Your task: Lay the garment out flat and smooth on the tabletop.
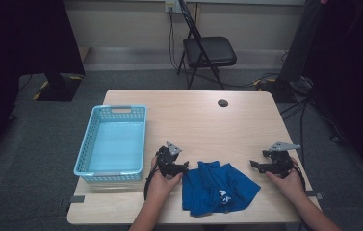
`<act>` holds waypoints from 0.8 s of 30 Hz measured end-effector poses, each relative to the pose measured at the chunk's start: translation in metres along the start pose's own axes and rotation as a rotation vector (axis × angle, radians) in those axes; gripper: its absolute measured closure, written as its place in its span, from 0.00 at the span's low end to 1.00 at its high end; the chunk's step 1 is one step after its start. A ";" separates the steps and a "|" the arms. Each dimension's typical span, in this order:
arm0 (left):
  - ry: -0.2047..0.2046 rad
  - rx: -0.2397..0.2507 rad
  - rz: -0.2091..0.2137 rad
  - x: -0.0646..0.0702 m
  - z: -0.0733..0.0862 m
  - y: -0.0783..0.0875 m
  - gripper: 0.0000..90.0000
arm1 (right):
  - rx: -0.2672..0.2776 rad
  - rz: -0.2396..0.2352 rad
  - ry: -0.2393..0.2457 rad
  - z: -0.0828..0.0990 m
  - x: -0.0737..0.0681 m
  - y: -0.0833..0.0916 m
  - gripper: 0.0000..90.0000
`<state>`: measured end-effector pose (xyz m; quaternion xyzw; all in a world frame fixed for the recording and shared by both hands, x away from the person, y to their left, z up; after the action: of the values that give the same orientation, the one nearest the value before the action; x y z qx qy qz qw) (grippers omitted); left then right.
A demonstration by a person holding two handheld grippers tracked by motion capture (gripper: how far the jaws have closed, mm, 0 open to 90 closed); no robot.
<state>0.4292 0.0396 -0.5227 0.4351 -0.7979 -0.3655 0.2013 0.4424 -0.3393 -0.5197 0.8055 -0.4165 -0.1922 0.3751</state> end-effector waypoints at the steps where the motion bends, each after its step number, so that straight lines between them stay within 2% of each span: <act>1: 0.000 0.000 0.000 0.000 0.000 0.000 0.23 | 0.000 0.000 0.000 0.000 0.000 0.000 0.26; 5: -0.007 0.000 0.005 -0.001 0.000 0.000 0.23 | 0.001 0.000 0.000 0.000 0.000 0.000 0.26; 10: -0.045 0.002 0.040 -0.001 0.000 0.000 0.23 | 0.001 -0.003 0.002 0.000 0.000 0.000 0.26; 13: -0.053 0.014 0.046 -0.001 0.002 0.003 0.34 | 0.005 -0.005 0.001 0.001 0.001 0.001 0.29; 21: -0.075 0.005 0.069 0.001 0.002 0.005 0.41 | 0.010 -0.024 -0.001 0.002 0.004 0.004 0.35; 24: -0.075 0.012 0.098 0.003 0.001 0.010 0.41 | -0.002 -0.047 -0.002 0.002 0.003 0.006 0.40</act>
<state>0.4214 0.0409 -0.5162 0.3825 -0.8274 -0.3665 0.1863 0.4398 -0.3447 -0.5165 0.8145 -0.3976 -0.2024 0.3708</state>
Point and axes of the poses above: each handheld gripper's, and its own axes: y roughly backward along the jaws, z roughly out of its underside, x roughly to its right, the point moved 3 cm from there along -y, roughly forward along the jaws, and after that the axes turned 8 degrees about -x, right-handed, at the moved point
